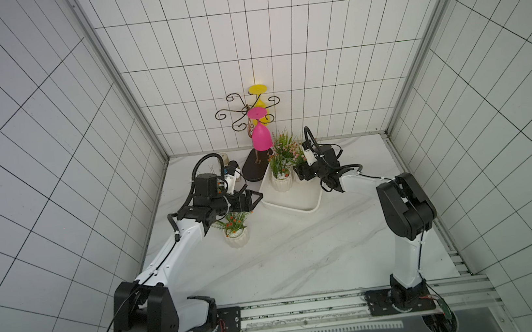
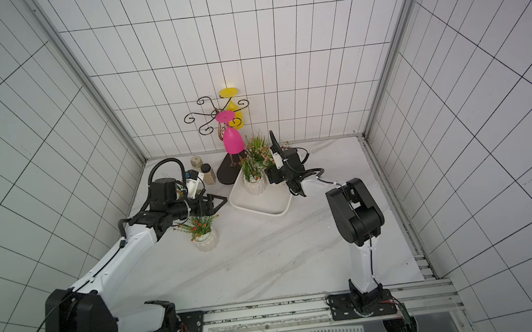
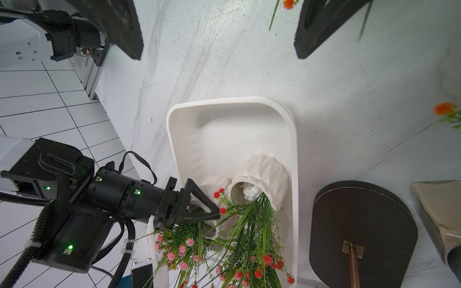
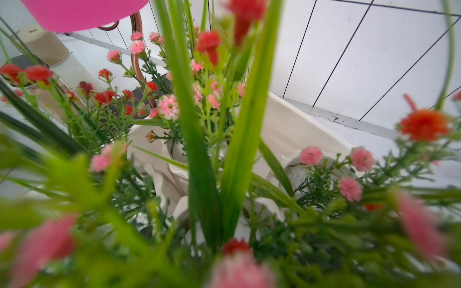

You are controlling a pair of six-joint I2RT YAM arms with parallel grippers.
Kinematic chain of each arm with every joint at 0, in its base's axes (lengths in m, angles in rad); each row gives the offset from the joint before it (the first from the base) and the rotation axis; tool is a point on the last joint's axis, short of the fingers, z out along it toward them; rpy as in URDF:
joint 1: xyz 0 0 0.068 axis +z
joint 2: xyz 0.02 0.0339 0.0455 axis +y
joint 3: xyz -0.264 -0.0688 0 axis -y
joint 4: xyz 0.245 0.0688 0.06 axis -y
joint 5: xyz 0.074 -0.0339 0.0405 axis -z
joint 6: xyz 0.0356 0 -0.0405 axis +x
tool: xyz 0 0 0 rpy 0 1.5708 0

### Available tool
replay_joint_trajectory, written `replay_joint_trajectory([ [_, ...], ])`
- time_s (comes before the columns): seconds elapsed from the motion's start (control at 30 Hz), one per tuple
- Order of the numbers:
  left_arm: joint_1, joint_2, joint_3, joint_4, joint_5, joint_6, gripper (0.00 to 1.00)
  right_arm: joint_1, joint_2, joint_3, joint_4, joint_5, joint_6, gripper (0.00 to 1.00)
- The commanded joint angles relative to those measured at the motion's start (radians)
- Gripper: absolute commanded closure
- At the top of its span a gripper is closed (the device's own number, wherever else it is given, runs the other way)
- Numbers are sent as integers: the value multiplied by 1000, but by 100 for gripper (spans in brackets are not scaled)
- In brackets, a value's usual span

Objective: Put the potted gypsophila into the storage box
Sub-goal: Place the baby's breath potted plant at the storage box.

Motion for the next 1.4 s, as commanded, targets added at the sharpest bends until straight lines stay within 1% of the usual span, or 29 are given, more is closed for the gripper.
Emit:
replay_joint_trajectory([
  [0.0, 6, 6, -9, 24, 5, 0, 6, -17, 13, -45, 107, -10, -8, 24],
  [0.3, 5, 7, -9, 23, 4, 0, 6, -23, 39, -62, 137, -21, 4, 24],
  [0.37, 5, 8, -9, 22, 4, -1, 6, -23, 41, -73, 151, -22, 4, 22],
  [0.53, 6, 7, -9, 22, 4, 0, 6, -25, 47, -89, 157, -21, 1, 16],
  [0.63, 6, 7, -10, 23, 4, 0, 6, -25, 45, -97, 155, -19, -1, 8],
  [0.67, 5, 6, -10, 24, 4, 0, 6, -25, 43, -100, 155, -19, 0, 2],
  [0.7, 6, 6, -9, 23, 3, 0, 6, -25, 41, -103, 155, -17, 0, 1],
  [0.83, 5, 5, -10, 23, 4, 0, 6, -25, 29, -112, 146, -13, 4, 1],
  [0.93, 5, 3, -9, 23, 4, 0, 6, -25, -9, -130, 143, -15, 12, 1],
  [1.07, 7, 1, -10, 22, 3, 0, 6, -25, -101, -171, 129, -13, 30, 1],
  [1.37, 7, -12, -10, 24, 3, -1, 6, -24, -365, -299, -26, 10, 92, 2],
])
